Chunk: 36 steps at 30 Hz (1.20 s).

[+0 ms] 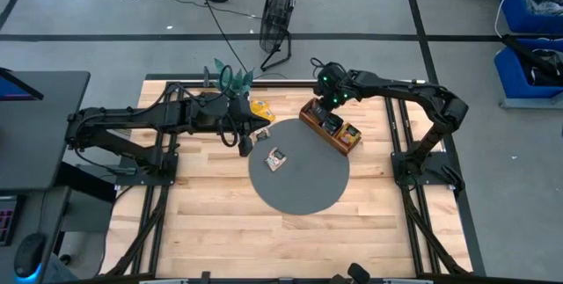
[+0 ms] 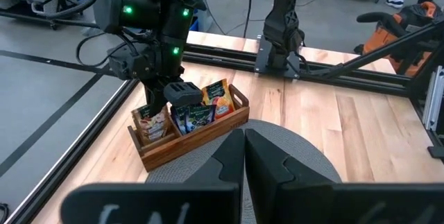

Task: Pick & Place Tea
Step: Put the brown tea bag into the left section of the wooden organizer

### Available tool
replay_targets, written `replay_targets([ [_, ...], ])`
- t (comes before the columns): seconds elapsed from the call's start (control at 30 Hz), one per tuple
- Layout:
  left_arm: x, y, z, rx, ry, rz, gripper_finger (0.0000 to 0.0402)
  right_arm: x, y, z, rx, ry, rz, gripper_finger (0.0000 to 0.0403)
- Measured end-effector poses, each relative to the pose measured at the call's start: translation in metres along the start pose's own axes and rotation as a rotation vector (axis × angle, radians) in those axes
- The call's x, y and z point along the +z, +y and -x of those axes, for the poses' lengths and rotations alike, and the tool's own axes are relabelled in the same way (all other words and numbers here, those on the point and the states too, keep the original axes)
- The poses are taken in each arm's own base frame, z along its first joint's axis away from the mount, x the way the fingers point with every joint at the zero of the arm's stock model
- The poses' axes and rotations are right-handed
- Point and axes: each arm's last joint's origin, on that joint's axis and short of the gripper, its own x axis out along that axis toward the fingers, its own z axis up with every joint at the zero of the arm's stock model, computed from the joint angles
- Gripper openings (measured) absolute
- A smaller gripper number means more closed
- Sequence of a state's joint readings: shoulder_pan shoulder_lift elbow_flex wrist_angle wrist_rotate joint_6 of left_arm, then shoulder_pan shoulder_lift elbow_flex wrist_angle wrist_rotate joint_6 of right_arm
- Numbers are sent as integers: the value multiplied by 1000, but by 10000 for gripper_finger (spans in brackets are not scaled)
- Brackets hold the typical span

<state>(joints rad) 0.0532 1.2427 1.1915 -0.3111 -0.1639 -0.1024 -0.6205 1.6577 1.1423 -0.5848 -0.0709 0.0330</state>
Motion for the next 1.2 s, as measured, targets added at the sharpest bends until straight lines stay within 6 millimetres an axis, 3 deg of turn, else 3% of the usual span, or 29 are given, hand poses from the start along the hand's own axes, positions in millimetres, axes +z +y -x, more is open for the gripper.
replay_targets([
  [0.17,0,0,0,0,0,0,14,-2,1,0,34,16,22,40],
  [0.6,0,0,0,0,0,23,14,4,0,4,-17,-10,1,156],
  [0.93,-1,4,-1,19,10,114,14,29,6,59,6,-164,21,168],
  [1.2,-13,1,-5,31,122,195,14,29,13,90,179,-203,-12,164],
])
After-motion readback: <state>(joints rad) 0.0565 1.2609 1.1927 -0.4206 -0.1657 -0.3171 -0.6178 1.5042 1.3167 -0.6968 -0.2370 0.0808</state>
